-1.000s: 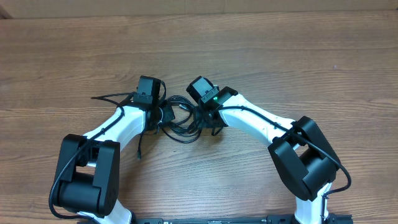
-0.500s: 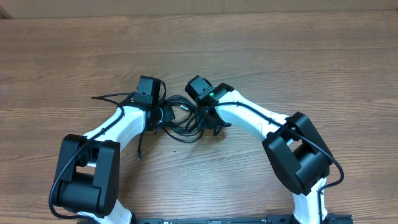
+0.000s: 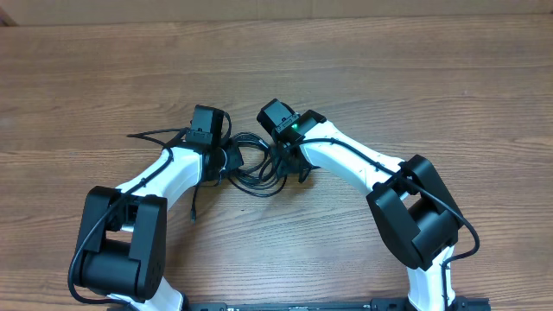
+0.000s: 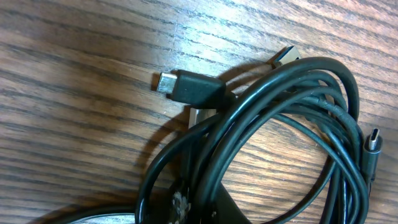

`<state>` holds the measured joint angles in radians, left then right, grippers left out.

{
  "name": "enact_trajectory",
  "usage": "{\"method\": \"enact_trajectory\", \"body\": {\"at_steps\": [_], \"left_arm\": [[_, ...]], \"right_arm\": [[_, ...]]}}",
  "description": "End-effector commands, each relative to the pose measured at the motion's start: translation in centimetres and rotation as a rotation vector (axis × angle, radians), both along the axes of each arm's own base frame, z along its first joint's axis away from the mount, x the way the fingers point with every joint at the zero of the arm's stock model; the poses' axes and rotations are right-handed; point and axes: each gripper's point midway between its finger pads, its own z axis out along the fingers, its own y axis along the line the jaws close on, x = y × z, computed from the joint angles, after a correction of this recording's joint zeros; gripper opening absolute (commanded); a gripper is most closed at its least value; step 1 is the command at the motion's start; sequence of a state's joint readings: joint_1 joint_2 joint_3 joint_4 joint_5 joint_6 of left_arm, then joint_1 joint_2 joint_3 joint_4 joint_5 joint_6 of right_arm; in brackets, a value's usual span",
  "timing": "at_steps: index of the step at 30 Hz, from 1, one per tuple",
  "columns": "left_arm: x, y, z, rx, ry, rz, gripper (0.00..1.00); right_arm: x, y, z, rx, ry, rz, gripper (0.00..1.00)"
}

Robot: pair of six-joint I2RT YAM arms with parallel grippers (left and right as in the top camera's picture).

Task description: Untangle cables

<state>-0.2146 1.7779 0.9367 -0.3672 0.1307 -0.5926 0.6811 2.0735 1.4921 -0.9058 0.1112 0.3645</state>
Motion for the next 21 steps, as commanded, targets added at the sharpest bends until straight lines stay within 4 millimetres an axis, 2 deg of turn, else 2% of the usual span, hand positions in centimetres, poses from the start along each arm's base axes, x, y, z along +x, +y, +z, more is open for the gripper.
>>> {"method": "enact_trajectory", "body": {"at_steps": [1,7,11,19,21], "left_arm": [[-1.5,1.0,-2.0,0.055,0.058,-0.008,0.14],[-1.4,0.9,-2.0,0.054,0.056,-0.008,0.14],[-1.4,0.9,-2.0,0.054,0.056,-0.008,0.15],[-1.4,0.9,-2.0,0.051,0.056,-0.008,0.16],[-1.4,0.9,-2.0,0.052,0.056,-0.008,0.15]], "right_arm": [[-0.3,0.8,-0.5,0.041,0.034,0.033,0.64],[-0.4,0.8,-0.5,0.037,0.036,0.033,0.64],[-0.4,0.2,-0.8,0.014,0.029,0.025,0.60],[-1.9,-1.2,-4.0,-0.014,0.042,0.024,0.60],[-1.9,-2.3,-4.6,-0.059,0.024,0.013,0.60]]}}
